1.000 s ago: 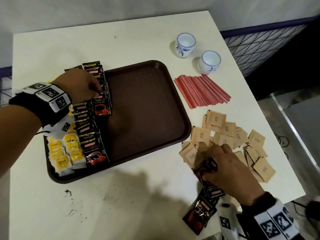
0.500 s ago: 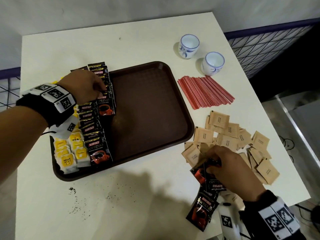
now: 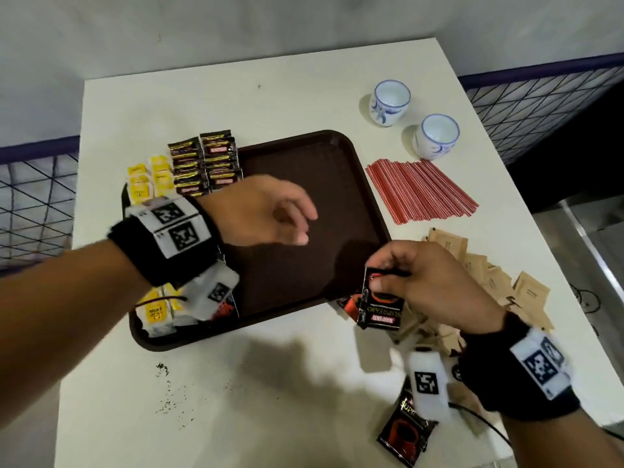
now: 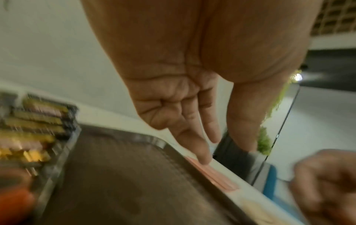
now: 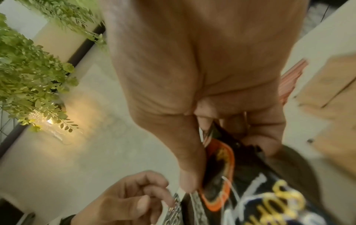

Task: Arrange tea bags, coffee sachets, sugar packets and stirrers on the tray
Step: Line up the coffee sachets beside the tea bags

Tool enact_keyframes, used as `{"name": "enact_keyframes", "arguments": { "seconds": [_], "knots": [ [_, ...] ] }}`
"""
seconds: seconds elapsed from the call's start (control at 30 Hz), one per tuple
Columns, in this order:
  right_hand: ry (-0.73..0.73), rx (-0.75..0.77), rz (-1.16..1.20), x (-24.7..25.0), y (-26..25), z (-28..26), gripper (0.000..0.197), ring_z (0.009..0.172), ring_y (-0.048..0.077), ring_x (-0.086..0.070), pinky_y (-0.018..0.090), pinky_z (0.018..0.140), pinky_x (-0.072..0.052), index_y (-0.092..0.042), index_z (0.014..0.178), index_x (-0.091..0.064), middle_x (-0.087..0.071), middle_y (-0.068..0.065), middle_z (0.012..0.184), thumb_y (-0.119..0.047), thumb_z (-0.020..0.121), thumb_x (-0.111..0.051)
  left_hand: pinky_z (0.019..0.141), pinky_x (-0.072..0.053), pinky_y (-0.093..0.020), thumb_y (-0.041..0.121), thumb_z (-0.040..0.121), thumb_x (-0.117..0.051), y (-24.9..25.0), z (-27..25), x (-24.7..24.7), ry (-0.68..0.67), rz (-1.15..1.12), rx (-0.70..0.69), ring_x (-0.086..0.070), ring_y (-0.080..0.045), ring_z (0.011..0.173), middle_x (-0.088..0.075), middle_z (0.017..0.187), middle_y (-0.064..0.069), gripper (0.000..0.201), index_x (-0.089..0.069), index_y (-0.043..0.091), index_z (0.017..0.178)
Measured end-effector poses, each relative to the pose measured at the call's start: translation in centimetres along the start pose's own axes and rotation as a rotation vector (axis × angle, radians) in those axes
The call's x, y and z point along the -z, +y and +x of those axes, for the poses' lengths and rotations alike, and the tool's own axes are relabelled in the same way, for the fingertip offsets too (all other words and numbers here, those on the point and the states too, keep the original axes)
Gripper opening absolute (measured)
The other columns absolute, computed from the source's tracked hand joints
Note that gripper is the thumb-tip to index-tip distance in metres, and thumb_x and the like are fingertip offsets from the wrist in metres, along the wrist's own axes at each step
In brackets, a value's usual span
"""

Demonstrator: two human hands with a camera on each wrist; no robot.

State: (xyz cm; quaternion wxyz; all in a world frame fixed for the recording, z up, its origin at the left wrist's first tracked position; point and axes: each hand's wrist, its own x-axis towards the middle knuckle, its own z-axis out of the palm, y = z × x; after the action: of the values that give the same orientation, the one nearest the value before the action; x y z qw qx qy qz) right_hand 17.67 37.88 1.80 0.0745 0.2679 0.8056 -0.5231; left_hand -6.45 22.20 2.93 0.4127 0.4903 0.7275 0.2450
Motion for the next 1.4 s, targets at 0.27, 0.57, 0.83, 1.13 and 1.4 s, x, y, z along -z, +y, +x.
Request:
{"name": "enact_keyframes", "arguments": {
  "seconds": [0.27,0.57,0.83,1.13,1.4],
  "knots": [
    [0.056,0.091,0.167,-3.8,-2.6,4.4,0.018,0.074,0.01,-0.068,0.023,0.074,-0.052,-0.018,0.09,-0.067,-0.072,0.001,0.08,-0.003,0.084,-0.074,0.083,-0.055,-0.051,0.012,0.075,-0.083,-0.9,-1.1,-4.8,-0.107,-0.233,0.079,-0.069,-0.027,0.082,-0.073,0.09,-0.007,0.05,-0.055,0.019,0.116],
    [0.132,-0.028,0.311,-3.5,-1.8,5.7,0.021,0.071,0.019,-0.064,0.05,0.062,-0.061,-0.013,0.081,-0.051,-0.058,0.012,0.076,-0.01,0.091,-0.069,0.073,-0.06,-0.049,-0.007,0.077,-0.068,-3.7,-3.6,-0.3,0.098,-0.284,0.172,-0.07,-0.028,0.084,-0.07,0.098,0.001,0.057,-0.062,0.03,0.121],
    [0.079,-0.095,0.348,-4.3,-0.6,5.5,0.022,0.083,0.026,-0.068,0.038,0.06,-0.06,-0.019,0.096,-0.067,-0.064,0.022,0.094,0.001,0.094,-0.061,0.065,-0.061,-0.048,-0.005,0.084,-0.059,-5.6,-3.2,2.8,0.322,-0.251,0.334,-0.07,-0.034,0.07,-0.069,0.091,-0.007,0.035,-0.067,0.028,0.092],
    [0.112,-0.104,0.241,-4.6,0.2,5.3,0.012,0.064,0.011,-0.068,0.022,0.063,-0.052,-0.011,0.086,-0.065,-0.072,0.005,0.075,0.001,0.088,-0.067,0.059,-0.051,-0.026,0.009,0.082,-0.072,-5.5,-2.3,4.1,0.431,-0.136,0.37,-0.059,-0.001,0.056,-0.071,0.072,0.009,0.023,-0.074,0.032,0.082],
    [0.098,-0.103,0.247,-5.1,0.9,5.3,0.016,0.073,0.015,-0.07,0.029,0.068,-0.054,-0.014,0.083,-0.065,-0.073,-0.001,0.074,0.001,0.087,-0.068,0.065,-0.062,-0.035,-0.009,0.078,-0.072,-5.1,-2.6,5.2,0.369,-0.359,0.413,-0.073,-0.022,0.066,-0.072,0.082,-0.007,0.031,-0.073,0.018,0.094]
  ]
}}
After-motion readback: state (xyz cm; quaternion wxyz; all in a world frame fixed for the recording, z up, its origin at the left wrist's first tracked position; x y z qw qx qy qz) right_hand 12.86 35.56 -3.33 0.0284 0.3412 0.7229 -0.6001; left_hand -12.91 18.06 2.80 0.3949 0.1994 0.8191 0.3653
